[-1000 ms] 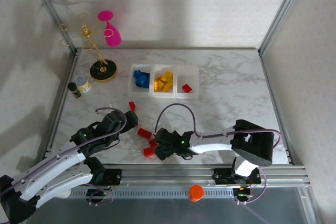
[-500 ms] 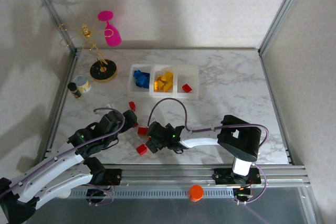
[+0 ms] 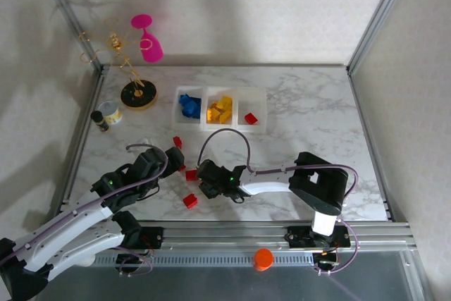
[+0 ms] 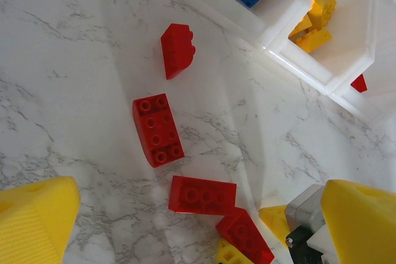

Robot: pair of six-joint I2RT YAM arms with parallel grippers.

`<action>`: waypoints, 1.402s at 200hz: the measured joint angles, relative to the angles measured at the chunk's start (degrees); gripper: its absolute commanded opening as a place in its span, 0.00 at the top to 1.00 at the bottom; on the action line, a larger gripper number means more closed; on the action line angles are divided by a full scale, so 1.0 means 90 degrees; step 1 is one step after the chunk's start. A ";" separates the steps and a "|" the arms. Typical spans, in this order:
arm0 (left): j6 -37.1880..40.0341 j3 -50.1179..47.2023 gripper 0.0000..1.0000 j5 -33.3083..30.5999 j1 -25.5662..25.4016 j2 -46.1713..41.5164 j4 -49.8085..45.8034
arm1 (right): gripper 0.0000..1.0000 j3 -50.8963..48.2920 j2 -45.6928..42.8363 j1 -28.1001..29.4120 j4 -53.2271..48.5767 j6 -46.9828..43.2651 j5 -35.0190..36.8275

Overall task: Sort the legos into containers by color
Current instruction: Pick up the lego from the bottom-center of the table, then place the lego in the container.

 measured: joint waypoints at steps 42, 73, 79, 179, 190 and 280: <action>0.0002 0.0000 0.00 0.0002 0.0022 0.0002 0.0002 | 0.61 0.0051 0.0000 -0.0007 -0.0143 0.0107 -0.0097; 0.0002 0.0007 0.00 0.0019 0.0022 0.0005 0.0022 | 0.68 0.0053 -0.0097 -0.0058 -0.0265 0.0228 -0.0180; 0.0002 0.0015 0.00 0.0032 0.0022 0.0005 0.0022 | 0.68 0.0053 -0.0143 -0.0085 -0.0301 0.0270 -0.0221; 0.0301 0.0299 0.00 0.0534 0.0022 0.0614 0.0600 | 0.68 0.0063 -0.1977 -0.1970 -0.0770 0.0874 -0.0415; 0.0376 0.0338 0.01 0.0627 0.0022 0.0767 0.0733 | 0.69 0.0138 -0.1987 -0.2341 -0.0804 0.0911 -0.0355; 0.0704 0.0729 0.00 0.1083 0.0022 0.1812 0.1926 | 0.68 0.2443 0.0092 -0.3852 -0.0733 0.0571 0.0413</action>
